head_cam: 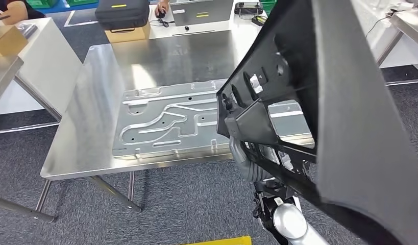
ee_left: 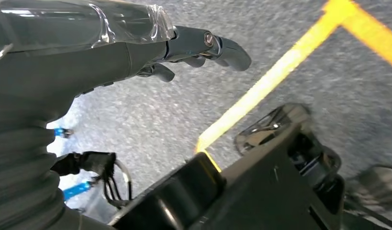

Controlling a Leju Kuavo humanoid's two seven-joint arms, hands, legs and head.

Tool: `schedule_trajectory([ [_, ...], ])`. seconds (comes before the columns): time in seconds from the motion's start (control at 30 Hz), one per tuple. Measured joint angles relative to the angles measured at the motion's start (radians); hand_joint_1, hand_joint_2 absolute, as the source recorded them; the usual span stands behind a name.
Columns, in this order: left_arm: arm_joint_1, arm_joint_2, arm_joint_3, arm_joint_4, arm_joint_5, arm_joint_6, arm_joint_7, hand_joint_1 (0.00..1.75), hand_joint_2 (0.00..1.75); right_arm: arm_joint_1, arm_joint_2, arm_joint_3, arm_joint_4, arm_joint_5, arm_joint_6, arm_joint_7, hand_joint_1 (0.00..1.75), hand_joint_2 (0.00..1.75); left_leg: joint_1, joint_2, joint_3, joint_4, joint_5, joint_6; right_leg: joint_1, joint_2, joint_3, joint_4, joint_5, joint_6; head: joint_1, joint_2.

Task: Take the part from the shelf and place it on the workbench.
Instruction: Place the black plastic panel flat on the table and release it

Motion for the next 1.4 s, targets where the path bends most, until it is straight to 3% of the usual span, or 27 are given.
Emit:
schedule_trajectory([
  [0.07, -0.008, -0.001, 0.000, 0.000, 0.001, -0.001, -0.005, 0.00, 1.75, 0.000, 0.000, 0.000, 0.000, 0.002, 0.000, 0.001, 1.75, 1.75, -0.014, 0.003, -0.096, 0.166, -0.053, 0.010, 0.010, -0.003, 0.008, 0.000, -0.007, -0.010, -0.003, 0.000],
  [0.1, -0.012, -0.002, 0.001, 0.000, 0.001, -0.002, -0.007, 0.00, 1.75, 0.000, 0.000, 0.000, 0.000, 0.002, 0.000, 0.002, 1.75, 1.75, -0.022, 0.003, -0.138, 0.226, -0.062, 0.017, 0.017, -0.004, 0.012, 0.000, -0.011, -0.016, -0.004, 0.000],
  [0.13, -0.016, -0.003, 0.001, -0.001, 0.001, -0.004, -0.009, 0.00, 1.75, 0.001, 0.000, 0.000, 0.000, 0.003, 0.000, 0.003, 1.75, 1.75, -0.029, 0.003, -0.163, 0.252, -0.051, 0.027, 0.023, -0.005, 0.019, 0.000, -0.016, -0.020, -0.005, 0.000],
  [0.17, -0.017, -0.004, 0.001, -0.001, 0.001, -0.006, -0.011, 0.00, 1.75, 0.001, 0.000, 0.000, 0.000, 0.004, 0.000, 0.004, 1.75, 1.75, -0.037, 0.003, -0.168, 0.233, -0.020, 0.039, 0.030, -0.004, 0.028, 0.000, -0.021, -0.023, -0.005, 0.000],
  [0.27, -0.010, -0.007, 0.001, -0.001, 0.001, -0.009, -0.017, 0.00, 1.75, 0.001, 0.001, 0.000, 0.000, 0.007, -0.001, 0.005, 1.75, 1.75, -0.064, 0.004, -0.115, 0.044, 0.111, 0.089, 0.043, 0.000, 0.055, -0.003, -0.038, -0.026, -0.005, 0.000],
  [0.33, -0.007, -0.007, 0.001, -0.001, 0.002, -0.010, -0.024, 0.00, 1.75, 0.000, 0.001, 0.000, 0.000, 0.010, -0.002, 0.005, 1.75, 1.75, -0.076, 0.004, -0.092, -0.022, 0.127, 0.102, 0.044, 0.002, 0.059, -0.006, -0.044, -0.021, -0.005, 0.000],
  [0.47, -0.001, -0.008, 0.001, -0.001, 0.001, -0.008, -0.032, 0.00, 1.75, 0.000, 0.001, 0.000, -0.001, 0.011, -0.004, 0.005, 1.75, 1.75, -0.069, 0.004, -0.062, -0.061, 0.123, 0.096, 0.043, -0.001, 0.056, 0.011, -0.060, -0.001, -0.006, 0.000],
  [0.5, 0.001, -0.008, 0.001, -0.001, 0.000, -0.007, -0.034, 0.00, 1.75, 0.000, 0.001, 0.000, -0.001, 0.012, -0.006, 0.004, 1.75, 1.75, -0.065, 0.004, -0.052, -0.069, 0.124, 0.097, 0.043, -0.002, 0.039, 0.049, -0.079, 0.003, -0.005, 0.000],
  [0.57, 0.004, -0.009, 0.001, -0.001, -0.001, -0.002, -0.041, 0.00, 1.75, 0.003, 0.001, -0.001, -0.002, 0.012, -0.010, 0.003, 1.75, 1.75, -0.064, 0.005, -0.042, -0.072, 0.119, 0.101, 0.041, -0.003, -0.032, 0.179, -0.131, 0.010, -0.005, 0.000],
  [0.6, 0.005, -0.009, 0.000, -0.001, -0.001, 0.000, -0.045, 0.00, 1.75, 0.005, 0.000, -0.001, -0.002, 0.012, -0.011, 0.002, 1.75, 1.75, -0.063, 0.005, -0.038, -0.072, 0.115, 0.102, 0.039, -0.003, -0.071, 0.240, -0.146, 0.013, -0.005, 0.000],
  [0.63, 0.006, -0.009, 0.000, -0.001, -0.001, 0.001, -0.048, 0.00, 1.75, 0.007, 0.000, -0.001, -0.002, 0.012, -0.012, 0.002, 1.75, 1.75, -0.063, 0.004, -0.032, -0.071, 0.110, 0.101, 0.038, -0.003, -0.097, 0.272, -0.143, 0.016, -0.005, 0.000],
  [0.67, 0.007, -0.009, 0.000, -0.001, -0.001, 0.002, -0.051, 0.00, 1.75, 0.008, 0.000, -0.001, -0.002, 0.012, -0.013, 0.002, 1.75, 1.75, -0.062, 0.003, -0.024, -0.071, 0.103, 0.099, 0.037, -0.004, -0.105, 0.265, -0.119, 0.017, -0.005, 0.000],
  [0.7, 0.008, -0.009, 0.000, -0.001, -0.001, 0.003, -0.055, 0.00, 1.75, 0.009, 0.000, -0.001, -0.002, 0.012, -0.013, 0.001, 1.75, 1.75, -0.061, 0.002, -0.014, -0.071, 0.096, 0.096, 0.036, -0.005, -0.090, 0.217, -0.078, 0.018, -0.005, 0.000],
  [0.73, 0.009, -0.009, 0.000, -0.001, -0.001, 0.003, -0.058, 0.00, 1.75, 0.008, -0.001, -0.001, -0.002, 0.013, -0.013, 0.000, 1.75, 1.75, -0.060, 0.002, -0.004, -0.071, 0.088, 0.092, 0.036, -0.006, -0.062, 0.144, -0.031, 0.017, -0.004, 0.000],
  [0.8, 0.008, -0.009, 0.000, -0.001, 0.000, 0.003, -0.065, 0.00, 1.75, 0.007, 0.000, 0.000, -0.002, 0.014, -0.013, -0.001, 1.75, 1.75, -0.063, 0.002, 0.007, -0.070, 0.071, 0.082, 0.038, -0.008, -0.008, 0.023, 0.019, 0.009, -0.004, -0.001],
  [0.83, 0.006, -0.008, 0.000, -0.001, 0.001, 0.003, -0.067, 0.00, 1.75, 0.007, 0.000, 0.000, -0.002, 0.016, -0.013, -0.002, 1.75, 1.75, -0.065, 0.002, 0.009, -0.072, 0.065, 0.077, 0.039, -0.009, 0.005, -0.005, 0.022, 0.003, -0.004, -0.001],
  [0.97, 0.003, -0.004, 0.000, -0.001, 0.000, 0.007, -0.069, 0.00, 1.75, 0.006, 0.004, 0.000, -0.003, 0.018, -0.016, -0.006, 1.75, 1.75, -0.064, 0.005, 0.010, -0.054, 0.043, 0.056, 0.037, -0.006, 0.016, -0.019, 0.007, -0.024, -0.005, -0.001],
  [1.03, 0.003, -0.001, 0.000, -0.001, -0.001, 0.011, -0.068, 0.00, 1.75, 0.006, 0.009, 0.000, -0.003, 0.019, -0.017, -0.013, 1.75, 1.75, -0.059, 0.005, -0.040, 0.050, -0.004, 0.044, 0.035, -0.006, 0.023, -0.021, 0.003, -0.034, -0.007, -0.001],
  [1.1, -0.003, 0.004, 0.001, -0.001, -0.002, 0.015, -0.066, 0.00, 1.75, 0.007, 0.013, 0.001, -0.001, 0.018, -0.017, -0.021, 1.75, 1.75, -0.055, 0.005, -0.125, 0.193, -0.054, 0.036, 0.035, -0.008, 0.026, -0.021, -0.002, -0.038, -0.007, -0.001],
  [1.13, -0.006, 0.006, 0.001, -0.001, -0.004, 0.015, -0.064, 0.00, 1.75, 0.007, 0.015, 0.001, 0.000, 0.018, -0.016, -0.025, 1.75, 1.75, -0.054, 0.005, -0.156, 0.235, -0.057, 0.034, 0.035, -0.008, 0.029, -0.021, -0.005, -0.039, -0.007, -0.001],
  [1.17, -0.009, 0.009, 0.001, -0.001, -0.007, 0.016, -0.062, 0.00, 1.75, 0.007, 0.017, 0.001, 0.003, 0.019, -0.016, -0.028, 1.75, 1.75, -0.053, 0.005, -0.166, 0.236, -0.040, 0.033, 0.035, -0.008, 0.033, -0.021, -0.008, -0.039, -0.007, -0.001],
  [1.2, -0.011, 0.012, 0.001, -0.001, -0.011, 0.016, -0.060, 0.00, 1.75, 0.007, 0.020, 0.002, 0.004, 0.023, -0.017, -0.030, 1.75, 1.75, -0.052, 0.006, -0.155, 0.195, -0.003, 0.034, 0.035, -0.007, 0.038, -0.021, -0.010, -0.038, -0.007, -0.001],
  [1.27, -0.011, 0.019, 0.001, -0.001, -0.017, 0.019, -0.056, 0.00, 1.75, 0.003, 0.027, 0.002, 0.007, 0.039, -0.020, -0.035, 1.75, 1.75, -0.053, 0.006, -0.100, 0.046, 0.082, 0.041, 0.036, -0.004, 0.049, -0.021, -0.016, -0.035, -0.007, -0.001],
  [1.3, -0.011, 0.022, 0.001, -0.001, -0.018, 0.020, -0.054, 0.00, 1.75, 0.001, 0.030, 0.002, 0.007, 0.046, -0.023, -0.036, 1.75, 1.75, -0.056, 0.006, -0.079, -0.014, 0.108, 0.046, 0.037, -0.003, 0.051, -0.021, -0.019, -0.031, -0.007, -0.001],
  [1.33, -0.012, 0.025, 0.001, -0.001, -0.017, 0.020, -0.053, 0.00, 1.75, 0.000, 0.032, 0.002, 0.007, 0.051, -0.025, -0.037, 1.75, 1.75, -0.059, 0.005, -0.067, -0.048, 0.119, 0.051, 0.038, -0.002, 0.052, -0.021, -0.021, -0.026, -0.007, -0.001],
  [1.4, -0.014, 0.031, 0.001, -0.001, -0.016, 0.021, -0.053, 0.00, 1.75, -0.001, 0.037, 0.003, 0.009, 0.054, -0.027, -0.037, 1.75, 1.75, -0.064, 0.004, -0.067, -0.061, 0.118, 0.060, 0.037, -0.003, 0.052, -0.024, -0.022, -0.013, -0.007, -0.001],
])
